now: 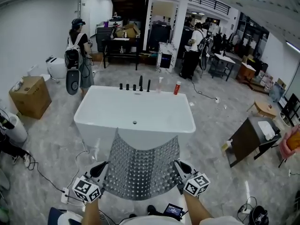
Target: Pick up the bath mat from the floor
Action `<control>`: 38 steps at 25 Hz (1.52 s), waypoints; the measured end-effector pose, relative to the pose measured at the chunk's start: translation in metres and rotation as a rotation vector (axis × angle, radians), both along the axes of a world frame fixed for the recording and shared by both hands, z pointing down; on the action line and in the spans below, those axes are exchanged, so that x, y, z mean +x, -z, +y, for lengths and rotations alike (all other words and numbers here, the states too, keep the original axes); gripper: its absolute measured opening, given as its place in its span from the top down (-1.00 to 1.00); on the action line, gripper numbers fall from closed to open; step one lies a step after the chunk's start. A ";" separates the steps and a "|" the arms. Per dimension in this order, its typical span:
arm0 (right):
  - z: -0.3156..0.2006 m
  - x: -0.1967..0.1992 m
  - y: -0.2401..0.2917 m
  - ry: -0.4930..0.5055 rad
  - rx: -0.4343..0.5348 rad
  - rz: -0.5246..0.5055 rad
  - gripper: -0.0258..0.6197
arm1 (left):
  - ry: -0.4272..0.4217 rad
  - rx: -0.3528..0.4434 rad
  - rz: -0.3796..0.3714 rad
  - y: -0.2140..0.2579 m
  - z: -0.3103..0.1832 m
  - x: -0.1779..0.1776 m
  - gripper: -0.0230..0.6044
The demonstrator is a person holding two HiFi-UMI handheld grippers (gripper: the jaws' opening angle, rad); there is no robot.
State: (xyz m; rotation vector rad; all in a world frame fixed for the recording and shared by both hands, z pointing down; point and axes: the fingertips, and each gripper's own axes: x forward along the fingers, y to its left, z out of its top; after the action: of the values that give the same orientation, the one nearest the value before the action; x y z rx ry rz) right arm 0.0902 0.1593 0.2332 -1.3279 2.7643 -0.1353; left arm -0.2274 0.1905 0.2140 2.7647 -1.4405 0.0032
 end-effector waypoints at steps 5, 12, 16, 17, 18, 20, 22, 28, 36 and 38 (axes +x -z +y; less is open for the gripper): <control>0.018 0.001 0.003 0.019 0.014 0.006 0.80 | 0.011 0.001 0.016 0.005 0.021 0.004 0.87; 0.038 0.035 0.014 0.039 0.086 0.024 0.80 | 0.031 0.060 0.029 0.023 0.044 0.034 0.87; 0.039 0.052 0.015 0.031 0.125 0.007 0.79 | 0.019 0.084 0.056 0.027 0.041 0.051 0.87; 0.037 0.054 0.016 0.031 0.130 0.000 0.80 | 0.016 0.087 0.054 0.030 0.037 0.055 0.87; 0.037 0.056 0.015 0.028 0.126 -0.003 0.79 | 0.010 0.084 0.049 0.032 0.034 0.060 0.87; 0.040 0.062 0.006 0.014 0.098 -0.005 0.79 | -0.004 0.063 0.041 0.030 0.032 0.071 0.87; 0.043 0.068 0.000 0.001 0.081 -0.008 0.79 | -0.015 0.044 0.041 0.026 0.029 0.076 0.87; 0.046 0.081 0.003 -0.015 0.090 0.000 0.80 | -0.040 0.015 0.053 0.018 0.033 0.089 0.87; 0.051 0.098 -0.006 -0.041 0.074 -0.006 0.80 | -0.049 0.006 0.076 0.010 0.034 0.106 0.87; 0.051 0.096 -0.004 -0.040 0.077 -0.005 0.80 | -0.045 0.012 0.077 0.012 0.035 0.103 0.87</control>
State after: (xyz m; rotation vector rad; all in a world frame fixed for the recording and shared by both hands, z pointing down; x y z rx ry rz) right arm 0.1858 0.2102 0.2369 -1.3601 2.7070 -0.0293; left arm -0.1245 0.2257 0.2016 2.7730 -1.3646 -0.1092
